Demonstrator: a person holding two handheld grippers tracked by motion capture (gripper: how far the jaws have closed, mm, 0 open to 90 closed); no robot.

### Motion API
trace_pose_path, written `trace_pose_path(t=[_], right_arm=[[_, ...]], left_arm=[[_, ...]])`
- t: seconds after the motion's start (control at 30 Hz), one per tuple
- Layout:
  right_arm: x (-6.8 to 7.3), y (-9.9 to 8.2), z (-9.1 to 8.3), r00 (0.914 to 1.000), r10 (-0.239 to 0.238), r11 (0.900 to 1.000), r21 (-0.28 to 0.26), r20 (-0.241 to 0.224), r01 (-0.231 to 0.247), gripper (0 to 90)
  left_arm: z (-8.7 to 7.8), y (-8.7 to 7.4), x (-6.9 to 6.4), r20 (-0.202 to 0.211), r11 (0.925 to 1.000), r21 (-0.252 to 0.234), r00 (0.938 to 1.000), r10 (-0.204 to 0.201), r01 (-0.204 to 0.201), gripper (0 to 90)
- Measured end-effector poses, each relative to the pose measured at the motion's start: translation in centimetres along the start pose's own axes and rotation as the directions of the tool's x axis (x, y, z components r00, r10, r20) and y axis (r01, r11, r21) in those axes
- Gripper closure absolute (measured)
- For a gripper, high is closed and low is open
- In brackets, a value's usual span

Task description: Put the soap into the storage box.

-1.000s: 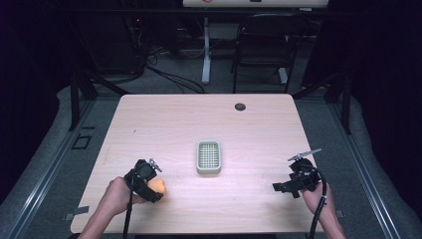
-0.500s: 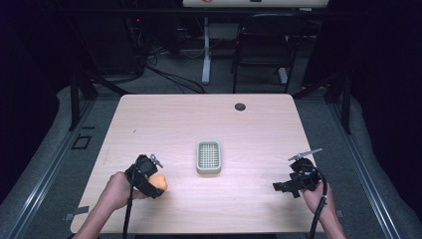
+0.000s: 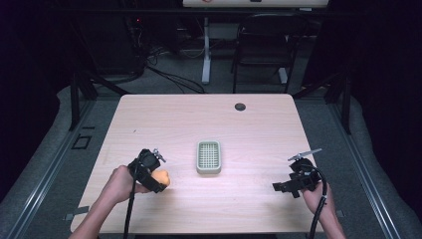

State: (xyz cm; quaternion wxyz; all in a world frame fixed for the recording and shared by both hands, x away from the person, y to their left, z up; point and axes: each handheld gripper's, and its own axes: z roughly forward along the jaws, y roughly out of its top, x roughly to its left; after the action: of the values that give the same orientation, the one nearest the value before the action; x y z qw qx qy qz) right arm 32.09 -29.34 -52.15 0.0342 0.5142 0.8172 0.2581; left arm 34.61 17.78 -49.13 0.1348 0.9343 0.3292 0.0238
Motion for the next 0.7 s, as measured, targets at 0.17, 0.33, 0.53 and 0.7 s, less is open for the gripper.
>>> trace_pose_path(t=[0.17,0.33,0.53,0.7], right_arm=[[0.0,0.0,0.0,1.0,0.0,1.0,0.001,0.003,0.0,15.0],[0.0,0.0,0.0,1.0,-0.003,1.0,0.002,-0.002,0.003,15.0],[0.0,0.0,0.0,1.0,-0.003,1.0,0.004,-0.002,0.003,15.0],[0.0,0.0,0.0,1.0,-0.003,1.0,0.002,-0.002,0.003,15.0]], left_arm=[[-0.1,0.4,0.2,0.002,1.0,0.001,1.0,0.004,-0.004,26.6],[-0.3,1.1,0.3,0.005,1.0,-0.002,0.9999,0.009,-0.009,26.6],[-0.6,2.0,0.6,0.005,0.9998,-0.008,0.9998,0.018,-0.018,26.7],[-1.0,2.7,0.9,0.002,0.9997,-0.007,0.9997,0.023,-0.023,26.6]])
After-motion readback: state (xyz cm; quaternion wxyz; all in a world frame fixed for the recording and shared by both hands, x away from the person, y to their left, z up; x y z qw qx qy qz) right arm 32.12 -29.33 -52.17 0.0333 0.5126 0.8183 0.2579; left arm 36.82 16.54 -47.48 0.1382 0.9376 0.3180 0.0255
